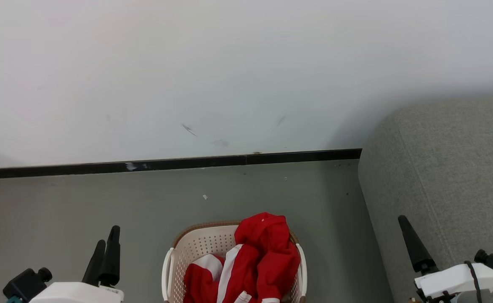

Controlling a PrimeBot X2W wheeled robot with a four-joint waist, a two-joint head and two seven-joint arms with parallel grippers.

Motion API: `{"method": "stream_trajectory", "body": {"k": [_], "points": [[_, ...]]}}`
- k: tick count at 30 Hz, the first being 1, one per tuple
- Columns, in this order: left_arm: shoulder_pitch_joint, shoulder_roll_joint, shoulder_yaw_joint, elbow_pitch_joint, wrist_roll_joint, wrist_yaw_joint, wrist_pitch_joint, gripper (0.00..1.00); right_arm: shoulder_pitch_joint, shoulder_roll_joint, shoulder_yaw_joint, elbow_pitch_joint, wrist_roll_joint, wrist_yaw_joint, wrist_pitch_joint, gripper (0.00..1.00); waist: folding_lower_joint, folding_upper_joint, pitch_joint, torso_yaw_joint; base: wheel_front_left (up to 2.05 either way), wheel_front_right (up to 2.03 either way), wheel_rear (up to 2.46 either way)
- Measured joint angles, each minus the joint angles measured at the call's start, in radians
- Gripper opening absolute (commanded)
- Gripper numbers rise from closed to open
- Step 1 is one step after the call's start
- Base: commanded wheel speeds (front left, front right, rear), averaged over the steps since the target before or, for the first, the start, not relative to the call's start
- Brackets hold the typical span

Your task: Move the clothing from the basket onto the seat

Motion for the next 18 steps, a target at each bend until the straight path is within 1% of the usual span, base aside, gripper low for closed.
{"method": "stream_trajectory", "body": {"k": [1,6,13,18], "points": [[0.0,0.0,0.0,0.0,0.0,0.0,0.0,1.0,0.0,0.0,0.0,0.0,0.0,0.0,0.0,1.0,0.0,0.0,0.0,0.0,0.0,0.0,0.0],[0.0,-0.002,-0.025,-0.018,0.101,0.011,-0.017,1.0,0.0,0.003,0.003,-0.007,-0.116,0.0,-0.011,1.0,-0.0019,0.0,0.0,0.005,0.0,0.0,0.0],[0.0,-0.002,-0.057,-0.041,0.239,0.036,-0.042,1.0,0.0,0.011,0.011,-0.019,-0.275,0.0,-0.025,1.0,-0.005,0.0,0.0,0.012,0.0,0.0,0.0],[0.0,-0.002,-0.078,-0.048,0.331,0.055,-0.06,1.0,0.001,0.015,0.015,-0.021,-0.392,0.0,-0.037,1.0,-0.0066,0.0,0.0,0.017,0.0,0.0,0.0]]}}
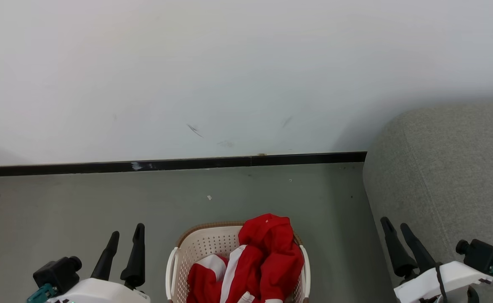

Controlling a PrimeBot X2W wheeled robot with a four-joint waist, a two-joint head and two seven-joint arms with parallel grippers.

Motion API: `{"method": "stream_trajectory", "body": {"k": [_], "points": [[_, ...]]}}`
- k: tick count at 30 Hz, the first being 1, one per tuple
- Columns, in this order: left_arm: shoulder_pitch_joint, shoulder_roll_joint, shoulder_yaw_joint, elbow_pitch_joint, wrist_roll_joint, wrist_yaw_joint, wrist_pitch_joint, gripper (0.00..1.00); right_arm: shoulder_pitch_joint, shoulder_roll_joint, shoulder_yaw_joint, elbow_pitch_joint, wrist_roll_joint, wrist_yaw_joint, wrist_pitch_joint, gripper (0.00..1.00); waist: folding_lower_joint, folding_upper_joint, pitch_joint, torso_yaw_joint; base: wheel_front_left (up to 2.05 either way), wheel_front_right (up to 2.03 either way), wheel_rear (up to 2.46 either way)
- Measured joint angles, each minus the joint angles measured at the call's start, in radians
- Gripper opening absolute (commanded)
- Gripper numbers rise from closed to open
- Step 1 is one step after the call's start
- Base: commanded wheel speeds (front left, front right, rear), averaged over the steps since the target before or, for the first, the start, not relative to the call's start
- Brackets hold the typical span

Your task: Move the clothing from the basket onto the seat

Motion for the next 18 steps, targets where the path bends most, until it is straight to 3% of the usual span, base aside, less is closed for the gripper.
{"method": "stream_trajectory", "body": {"k": [12,18], "points": [[0.005,0.004,-0.046,0.0,0.236,0.059,-0.044,1.0,0.002,0.019,0.002,-0.001,-0.281,0.0,-0.029,1.0,-0.0009,0.0,-0.003,0.012,0.0,0.0,0.0],[0.007,-0.001,-0.053,0.0,0.302,0.08,-0.066,1.0,0.002,0.027,0.001,-0.002,-0.388,0.0,-0.046,1.0,-0.001,0.0,-0.004,0.016,0.0,0.0,0.0]]}}
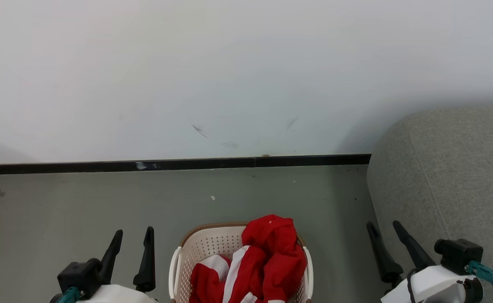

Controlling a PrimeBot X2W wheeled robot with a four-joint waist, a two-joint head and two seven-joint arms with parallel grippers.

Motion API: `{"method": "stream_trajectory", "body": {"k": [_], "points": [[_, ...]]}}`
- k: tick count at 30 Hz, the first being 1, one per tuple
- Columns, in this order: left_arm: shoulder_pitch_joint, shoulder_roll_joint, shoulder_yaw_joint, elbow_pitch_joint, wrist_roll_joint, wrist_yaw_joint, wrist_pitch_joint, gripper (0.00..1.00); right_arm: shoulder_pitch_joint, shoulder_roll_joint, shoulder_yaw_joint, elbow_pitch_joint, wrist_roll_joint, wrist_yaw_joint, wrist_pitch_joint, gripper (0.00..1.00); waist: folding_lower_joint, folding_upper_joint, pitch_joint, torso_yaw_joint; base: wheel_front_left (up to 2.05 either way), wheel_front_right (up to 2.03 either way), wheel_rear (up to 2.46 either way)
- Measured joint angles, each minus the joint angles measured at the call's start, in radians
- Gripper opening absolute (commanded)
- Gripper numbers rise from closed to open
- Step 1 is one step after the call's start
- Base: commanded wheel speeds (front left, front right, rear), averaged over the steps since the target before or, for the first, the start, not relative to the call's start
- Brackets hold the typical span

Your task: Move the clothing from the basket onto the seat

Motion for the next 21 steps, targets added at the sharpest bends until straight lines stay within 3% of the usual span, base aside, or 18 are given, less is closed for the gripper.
{"method": "stream_trajectory", "body": {"k": [21], "points": [[0.017,-0.003,-0.027,-0.007,0.234,0.035,-0.07,1.0,0.007,0.019,-0.011,-0.025,-0.315,0.0,-0.049,1.0,-0.0001,0.0,0.007,0.015,0.0,0.0,0.0]]}}
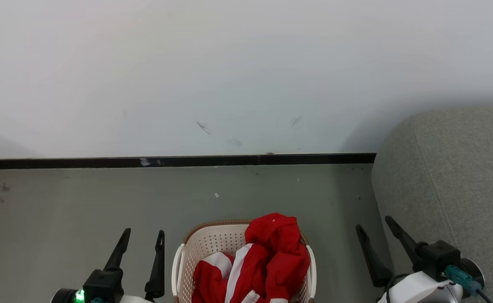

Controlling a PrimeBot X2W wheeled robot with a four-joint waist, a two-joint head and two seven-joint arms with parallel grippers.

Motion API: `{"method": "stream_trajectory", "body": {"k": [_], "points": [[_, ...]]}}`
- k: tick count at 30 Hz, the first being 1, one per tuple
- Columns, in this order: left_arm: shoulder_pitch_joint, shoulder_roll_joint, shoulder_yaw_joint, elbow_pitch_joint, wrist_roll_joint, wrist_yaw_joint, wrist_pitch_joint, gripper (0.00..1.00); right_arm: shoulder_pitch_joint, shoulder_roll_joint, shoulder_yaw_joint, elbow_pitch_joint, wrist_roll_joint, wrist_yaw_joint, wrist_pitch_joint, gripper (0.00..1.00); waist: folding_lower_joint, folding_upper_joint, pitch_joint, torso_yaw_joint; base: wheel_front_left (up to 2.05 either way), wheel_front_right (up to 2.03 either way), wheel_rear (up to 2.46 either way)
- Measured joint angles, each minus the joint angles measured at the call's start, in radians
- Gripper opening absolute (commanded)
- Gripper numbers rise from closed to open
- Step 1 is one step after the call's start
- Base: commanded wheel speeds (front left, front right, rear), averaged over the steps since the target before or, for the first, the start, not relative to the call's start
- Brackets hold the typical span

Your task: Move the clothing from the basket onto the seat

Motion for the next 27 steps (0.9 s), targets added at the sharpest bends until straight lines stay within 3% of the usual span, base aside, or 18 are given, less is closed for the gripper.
{"method": "stream_trajectory", "body": {"k": [27], "points": [[-0.001,-0.007,0.03,0.042,0.005,0.008,-0.005,1.0,0.012,0.002,-0.021,-0.009,0.009,0.0,-0.002,1.0,-0.0001,0.0,0.012,0.001,0.0,0.0,0.0]]}}
